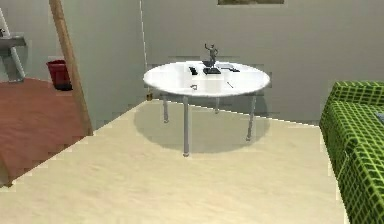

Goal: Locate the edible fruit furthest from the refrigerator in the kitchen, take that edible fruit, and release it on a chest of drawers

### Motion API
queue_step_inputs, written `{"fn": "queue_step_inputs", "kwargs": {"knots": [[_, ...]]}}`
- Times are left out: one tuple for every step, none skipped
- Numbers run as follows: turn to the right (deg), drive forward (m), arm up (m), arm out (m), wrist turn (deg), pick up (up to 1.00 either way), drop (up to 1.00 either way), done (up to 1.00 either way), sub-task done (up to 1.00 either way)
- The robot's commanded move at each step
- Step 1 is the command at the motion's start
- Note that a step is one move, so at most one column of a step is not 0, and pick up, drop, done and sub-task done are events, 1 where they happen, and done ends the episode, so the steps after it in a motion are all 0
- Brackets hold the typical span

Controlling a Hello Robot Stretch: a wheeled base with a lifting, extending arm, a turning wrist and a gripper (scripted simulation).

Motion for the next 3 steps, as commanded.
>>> {"fn": "queue_step_inputs", "kwargs": {"knots": [[0.0,0.25,0.00,0.00,0.0,0.00,0.00,0.00,0.00],[-39.0,0.00,0.00,0.00,0.0,0.00,0.00,0.00,0.00],[0.0,0.65,0.00,0.00,0.0,0.00,0.00,0.00,0.00]]}}
